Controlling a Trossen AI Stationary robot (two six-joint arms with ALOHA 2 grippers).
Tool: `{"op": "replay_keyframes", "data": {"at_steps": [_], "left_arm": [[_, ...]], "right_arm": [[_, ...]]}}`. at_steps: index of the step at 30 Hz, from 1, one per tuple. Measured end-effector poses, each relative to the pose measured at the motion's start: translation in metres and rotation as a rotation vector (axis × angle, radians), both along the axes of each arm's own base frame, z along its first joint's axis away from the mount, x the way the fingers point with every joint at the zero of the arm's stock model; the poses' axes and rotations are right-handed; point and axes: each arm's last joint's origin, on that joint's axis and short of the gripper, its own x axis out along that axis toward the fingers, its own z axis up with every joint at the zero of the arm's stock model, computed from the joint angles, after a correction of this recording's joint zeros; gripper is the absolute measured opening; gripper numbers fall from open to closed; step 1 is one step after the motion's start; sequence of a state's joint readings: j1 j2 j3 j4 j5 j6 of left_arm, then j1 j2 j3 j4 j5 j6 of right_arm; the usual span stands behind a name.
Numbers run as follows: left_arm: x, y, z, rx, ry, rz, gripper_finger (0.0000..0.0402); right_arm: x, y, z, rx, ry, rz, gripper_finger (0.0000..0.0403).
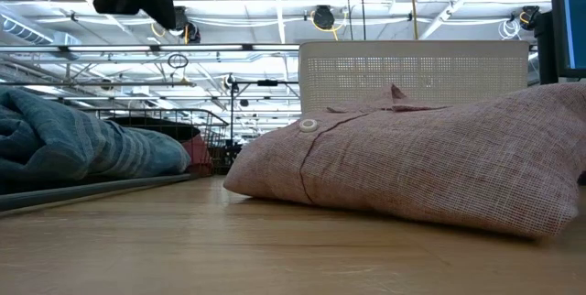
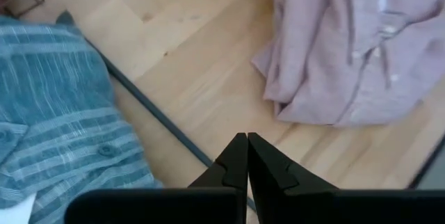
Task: Pick & Place Cloths
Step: Put the blue shirt into the white bin
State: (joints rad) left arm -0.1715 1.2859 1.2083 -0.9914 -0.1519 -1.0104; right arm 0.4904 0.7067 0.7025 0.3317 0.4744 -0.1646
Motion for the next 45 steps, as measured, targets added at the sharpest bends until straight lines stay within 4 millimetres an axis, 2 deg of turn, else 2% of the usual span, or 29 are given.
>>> {"op": "replay_keyframes", "data": {"at_steps": [4,8,12,21,28,35,40,45], "left_arm": [[0.012,-0.002,-0.014,0.010,0.056,0.026,0.0014],[0.020,-0.001,-0.023,0.008,0.094,0.054,0.0043],[0.023,-0.001,-0.027,0.017,0.105,0.062,0.0097],[0.022,0.002,-0.027,0.109,0.103,0.098,0.0255],[0.023,0.010,-0.038,0.141,0.216,0.090,0.0331],[0.025,0.020,-0.060,0.090,0.426,0.108,0.0362],[0.032,0.025,-0.076,0.087,0.521,0.114,0.0357],[0.031,0.032,-0.088,0.099,0.654,0.143,0.0347]], "right_arm": [[0.000,0.000,0.000,0.000,0.000,0.000,0.0079],[0.000,0.000,0.000,0.000,0.000,0.001,0.0079],[0.000,0.000,0.000,0.000,0.000,0.001,0.0079],[0.000,0.000,0.000,-0.002,0.002,0.002,0.0079],[0.000,0.000,0.000,-0.002,0.002,0.004,0.0079],[0.000,0.000,0.000,-0.003,0.003,0.004,0.0079],[0.000,0.000,0.000,-0.003,0.003,0.004,0.0079],[0.000,0.000,0.000,0.006,0.003,0.006,0.0079]]}}
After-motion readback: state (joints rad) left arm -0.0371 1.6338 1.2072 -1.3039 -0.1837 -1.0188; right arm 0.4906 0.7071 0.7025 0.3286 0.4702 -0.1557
